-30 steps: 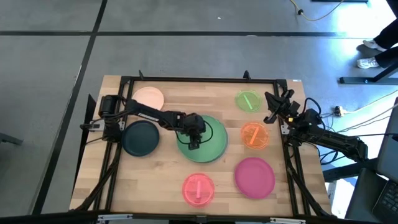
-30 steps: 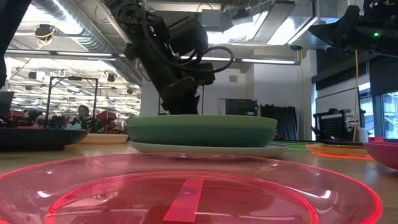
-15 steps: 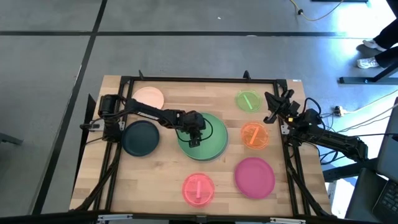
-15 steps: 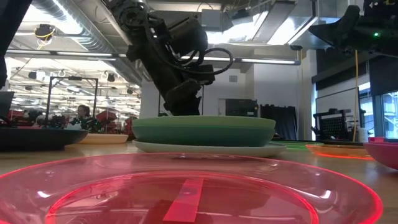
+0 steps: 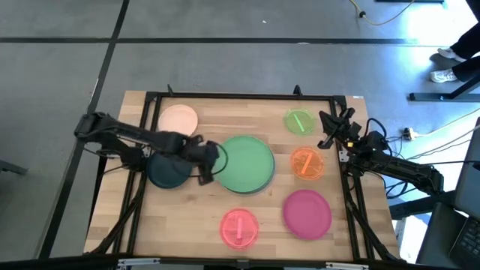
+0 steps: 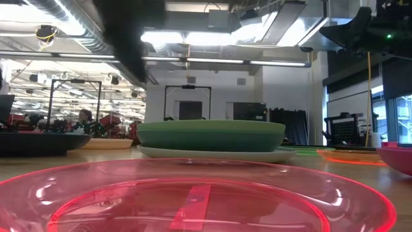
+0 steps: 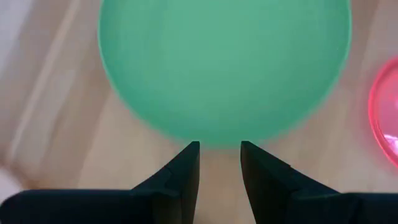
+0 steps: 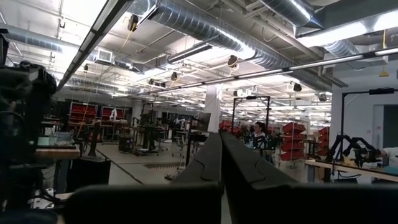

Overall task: Stack plastic plates
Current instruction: Stack the black plate on top of the green plate

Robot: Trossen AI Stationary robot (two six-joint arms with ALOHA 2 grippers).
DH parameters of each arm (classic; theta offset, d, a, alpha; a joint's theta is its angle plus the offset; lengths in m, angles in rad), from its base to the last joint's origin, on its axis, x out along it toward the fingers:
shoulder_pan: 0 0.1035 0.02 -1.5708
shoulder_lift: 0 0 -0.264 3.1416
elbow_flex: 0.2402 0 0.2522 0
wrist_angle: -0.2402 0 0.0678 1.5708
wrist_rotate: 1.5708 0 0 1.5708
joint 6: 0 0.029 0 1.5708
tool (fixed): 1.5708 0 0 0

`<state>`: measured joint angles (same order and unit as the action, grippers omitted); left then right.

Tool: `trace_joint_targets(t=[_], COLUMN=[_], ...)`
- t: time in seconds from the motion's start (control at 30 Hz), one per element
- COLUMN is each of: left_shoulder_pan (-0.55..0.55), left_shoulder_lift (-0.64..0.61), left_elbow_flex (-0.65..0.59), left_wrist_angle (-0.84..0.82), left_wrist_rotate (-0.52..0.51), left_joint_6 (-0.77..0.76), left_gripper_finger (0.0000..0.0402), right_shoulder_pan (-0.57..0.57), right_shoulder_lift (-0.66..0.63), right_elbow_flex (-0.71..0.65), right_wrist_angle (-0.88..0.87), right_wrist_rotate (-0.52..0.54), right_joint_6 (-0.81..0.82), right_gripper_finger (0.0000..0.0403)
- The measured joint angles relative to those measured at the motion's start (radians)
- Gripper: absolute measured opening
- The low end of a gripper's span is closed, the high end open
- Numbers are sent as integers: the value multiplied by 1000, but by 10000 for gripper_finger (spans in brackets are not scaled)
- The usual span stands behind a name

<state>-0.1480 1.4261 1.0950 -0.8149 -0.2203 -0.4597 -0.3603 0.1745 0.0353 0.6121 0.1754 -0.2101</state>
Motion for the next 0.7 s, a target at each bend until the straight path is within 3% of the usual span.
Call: trace_joint_targets(t=[0.17,0.3,0.7], left_shoulder_pan=[-118,-188,-204], left_shoulder_lift=[-12,4,169], left_elbow_flex=[0,-1,-2], left_wrist_angle=[-191,-232,-309], left_wrist_rotate=[-6,-14,13], left_joint_6=[-217,-341,-455], left_gripper_finger=[110,110,110], right_shoulder_pan=[0,0,0], right_shoulder_lift=[0,0,0], right_elbow_flex=[0,0,0], right_wrist_angle=[6,17,15], right_wrist_rotate=[-6,-10,-9], right_joint_6=[21,25,25], right_gripper_finger=[2,2,2])
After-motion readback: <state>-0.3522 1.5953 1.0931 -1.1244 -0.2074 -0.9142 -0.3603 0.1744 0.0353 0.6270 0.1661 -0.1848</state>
